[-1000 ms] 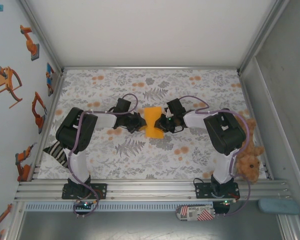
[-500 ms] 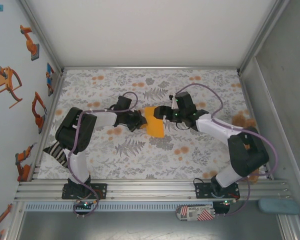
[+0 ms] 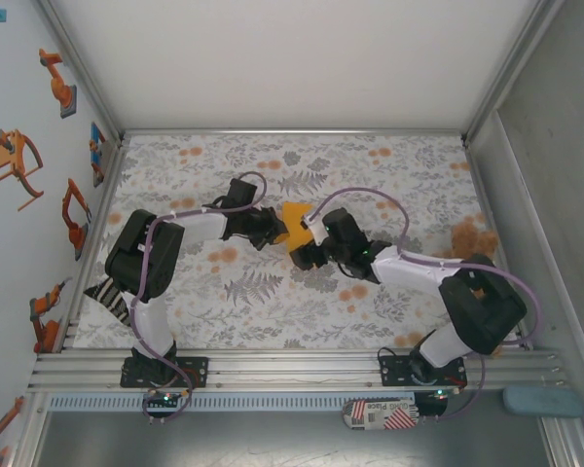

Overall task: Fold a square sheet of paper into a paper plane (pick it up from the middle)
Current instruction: Third fold the triangle at the center of the table.

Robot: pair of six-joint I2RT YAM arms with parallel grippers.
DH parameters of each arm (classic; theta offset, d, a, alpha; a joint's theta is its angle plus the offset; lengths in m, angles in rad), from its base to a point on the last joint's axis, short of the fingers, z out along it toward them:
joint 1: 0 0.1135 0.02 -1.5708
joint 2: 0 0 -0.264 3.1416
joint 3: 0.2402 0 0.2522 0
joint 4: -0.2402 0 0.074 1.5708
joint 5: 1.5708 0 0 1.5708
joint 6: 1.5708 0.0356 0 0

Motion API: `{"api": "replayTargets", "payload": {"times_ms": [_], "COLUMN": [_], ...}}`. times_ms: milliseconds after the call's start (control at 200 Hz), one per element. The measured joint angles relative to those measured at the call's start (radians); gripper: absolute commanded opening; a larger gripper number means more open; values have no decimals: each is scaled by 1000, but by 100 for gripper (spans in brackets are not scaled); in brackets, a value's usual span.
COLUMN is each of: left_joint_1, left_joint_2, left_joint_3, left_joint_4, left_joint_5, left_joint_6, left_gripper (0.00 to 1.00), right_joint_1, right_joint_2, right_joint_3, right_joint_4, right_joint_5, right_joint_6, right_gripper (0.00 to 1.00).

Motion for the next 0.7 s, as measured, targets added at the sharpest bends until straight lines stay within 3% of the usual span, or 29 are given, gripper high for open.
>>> {"api": "replayTargets", "payload": {"times_ms": [280, 701], "left_joint_1": [0, 0], "left_joint_2": [0, 0], "left_joint_3": [7, 7], "left_joint_4": [-19, -40], "left_joint_5": [2, 3], "left_joint_6": [-1, -1], "left_gripper": [0, 0], "right_joint_1": [65, 66], "right_joint_2": [107, 106], "right_joint_3": [-66, -76], "right_joint_4": [128, 214], "right_joint_5": [141, 200], "right_joint_6": [-175, -242], "right_gripper": [80, 58]}}
